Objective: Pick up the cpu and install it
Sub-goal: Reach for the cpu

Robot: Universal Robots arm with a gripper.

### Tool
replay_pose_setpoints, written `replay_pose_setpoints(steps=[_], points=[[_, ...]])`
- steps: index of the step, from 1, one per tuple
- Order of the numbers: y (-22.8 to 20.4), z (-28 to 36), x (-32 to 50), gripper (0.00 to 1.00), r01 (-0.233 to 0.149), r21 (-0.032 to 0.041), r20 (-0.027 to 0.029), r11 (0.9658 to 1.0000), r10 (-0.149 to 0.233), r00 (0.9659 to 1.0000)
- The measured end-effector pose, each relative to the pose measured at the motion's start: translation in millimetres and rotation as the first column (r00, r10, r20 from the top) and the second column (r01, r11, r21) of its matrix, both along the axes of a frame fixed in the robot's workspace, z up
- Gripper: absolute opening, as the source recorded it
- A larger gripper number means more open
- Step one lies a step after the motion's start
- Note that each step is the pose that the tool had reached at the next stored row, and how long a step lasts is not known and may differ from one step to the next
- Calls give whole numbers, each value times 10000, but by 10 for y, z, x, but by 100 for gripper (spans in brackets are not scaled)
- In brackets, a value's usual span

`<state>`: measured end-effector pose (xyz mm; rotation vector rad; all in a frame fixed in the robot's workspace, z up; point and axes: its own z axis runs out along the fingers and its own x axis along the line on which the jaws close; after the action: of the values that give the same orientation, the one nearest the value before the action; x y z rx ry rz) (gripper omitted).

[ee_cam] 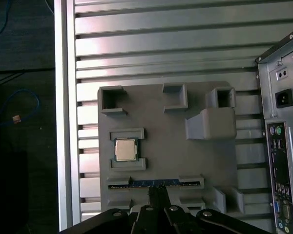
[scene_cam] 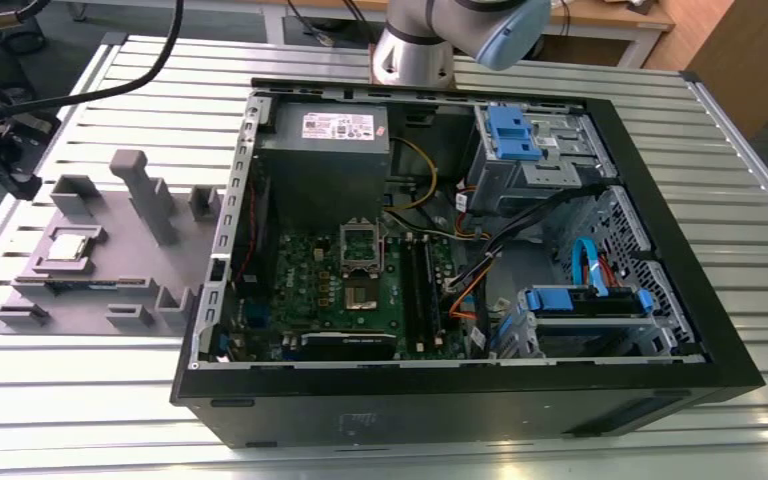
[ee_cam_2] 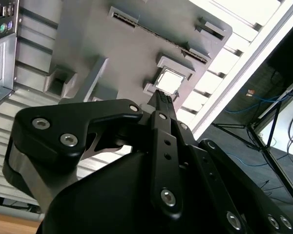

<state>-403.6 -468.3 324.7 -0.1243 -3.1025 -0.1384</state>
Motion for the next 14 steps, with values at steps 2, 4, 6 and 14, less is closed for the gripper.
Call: replay_pose_setpoints(steps=[2,4,6,14], points=[[8,-36,-13,10,0,-39,0,10000,0,10000],[18,-73,-23,10,1,-67,0,10000,-1,10000],[24,-108,-28,10,1,-98,-2,10000,-1,10000],[30,-241,-28,10,-52,-198,-9,9998,52,10000]])
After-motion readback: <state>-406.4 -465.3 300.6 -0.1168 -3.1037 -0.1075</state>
